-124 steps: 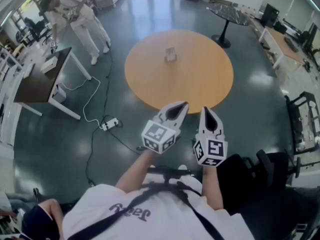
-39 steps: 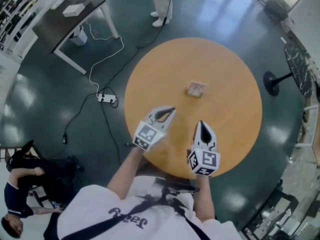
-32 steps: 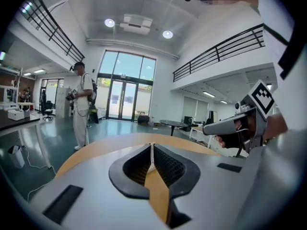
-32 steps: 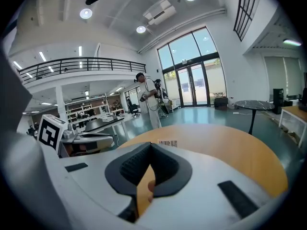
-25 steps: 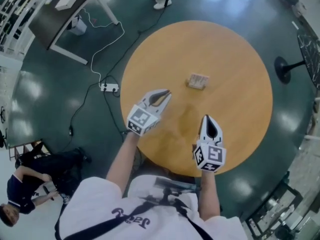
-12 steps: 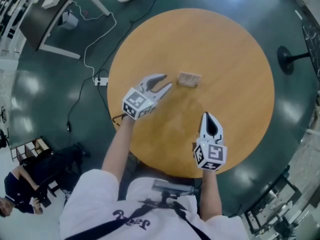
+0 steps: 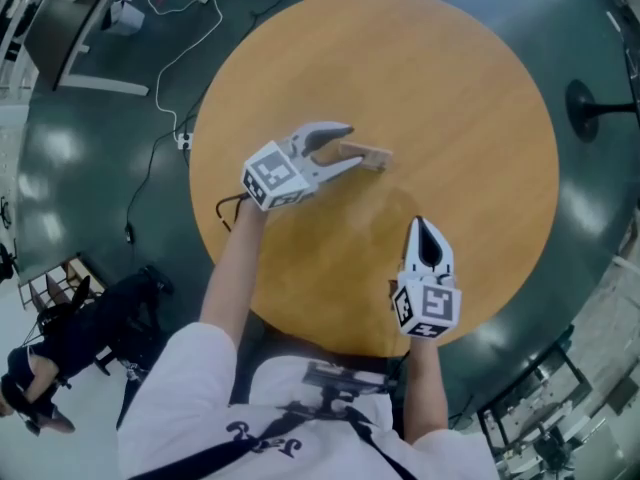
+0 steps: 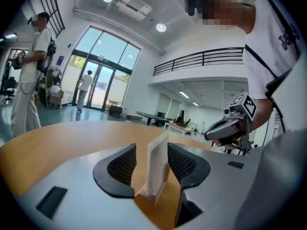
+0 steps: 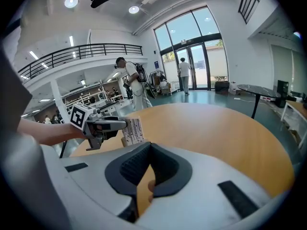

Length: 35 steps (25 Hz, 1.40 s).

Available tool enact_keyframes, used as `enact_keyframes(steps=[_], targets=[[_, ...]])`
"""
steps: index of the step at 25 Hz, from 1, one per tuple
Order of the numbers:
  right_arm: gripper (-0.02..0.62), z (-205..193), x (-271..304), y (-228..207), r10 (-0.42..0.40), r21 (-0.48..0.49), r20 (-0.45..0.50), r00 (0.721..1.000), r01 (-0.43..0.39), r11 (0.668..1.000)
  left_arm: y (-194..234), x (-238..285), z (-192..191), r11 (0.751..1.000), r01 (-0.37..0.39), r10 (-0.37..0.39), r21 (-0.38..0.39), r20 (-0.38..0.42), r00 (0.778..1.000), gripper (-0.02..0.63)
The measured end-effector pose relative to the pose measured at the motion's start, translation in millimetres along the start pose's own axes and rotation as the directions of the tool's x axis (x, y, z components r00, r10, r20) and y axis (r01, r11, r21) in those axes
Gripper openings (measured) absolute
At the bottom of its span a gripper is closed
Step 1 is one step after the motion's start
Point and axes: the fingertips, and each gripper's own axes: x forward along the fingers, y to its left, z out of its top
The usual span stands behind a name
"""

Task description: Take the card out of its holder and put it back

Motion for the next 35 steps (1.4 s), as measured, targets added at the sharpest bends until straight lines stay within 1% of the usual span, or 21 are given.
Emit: enact_keyframes(steps=[3,7,9,11,14,18,21,24,27,31,33,35], targets=[[0.020,-3,1,-9,0.000,0.001,-0.015,1.000,0.000,1.000,-11,12,-3,0.998,0.059,-0.059,0.006,-0.009,0.998,0.202],[0.020,-4,0,-17,-0.002,0.005,-0.023,1.000,0.002,1.000,-27,21,2,0.989,0.148,-0.148,0.021,0.008,0.989,0.195],[0.020,-5,2,-21,-0.004,0.010,-0.028,1.000,0.005,1.000,-28,24,6,0.984,0.175,-0.176,0.026,0.016,0.984,0.177],[0.020,-7,6,-22,-0.009,0.015,-0.034,0.999,0.010,1.000,-24,24,7,0.978,0.205,-0.205,0.038,0.014,0.979,0.133],[0.020,-10,8,-19,-0.013,0.014,-0.041,0.999,0.014,1.000,-25,23,6,0.963,0.264,-0.265,0.059,0.011,0.964,0.093],[0.020,-9,2,-14,-0.014,0.011,-0.037,0.999,0.014,1.000,-33,26,10,0.944,0.319,-0.319,0.089,-0.010,0.948,0.044],[0.020,-8,-1,-5,-0.001,0.001,-0.028,1.000,0.001,1.000,-36,32,7,0.921,0.371,-0.367,0.115,-0.053,0.929,0.031],[0.020,-7,-3,9,0.010,-0.017,-0.023,1.000,-0.010,1.000,-36,31,4,0.900,0.417,-0.408,0.127,-0.089,0.908,0.029],[0.020,-4,-9,16,0.007,-0.030,-0.011,1.000,-0.007,1.000,-34,30,10,0.891,0.432,-0.421,0.139,-0.104,0.901,0.029],[0.020,1,-21,21,0.001,-0.037,0.016,1.000,0.000,0.999,-33,22,32,0.887,0.429,-0.416,0.169,-0.107,0.903,0.028],[0.020,6,-27,23,0.000,-0.041,0.035,0.999,0.002,0.999,-35,16,50,0.887,0.422,-0.412,0.188,-0.090,0.907,0.028],[0.020,16,-34,28,0.000,-0.037,0.064,0.998,0.003,0.999,-37,6,70,0.890,0.413,-0.411,0.195,-0.053,0.910,0.029]])
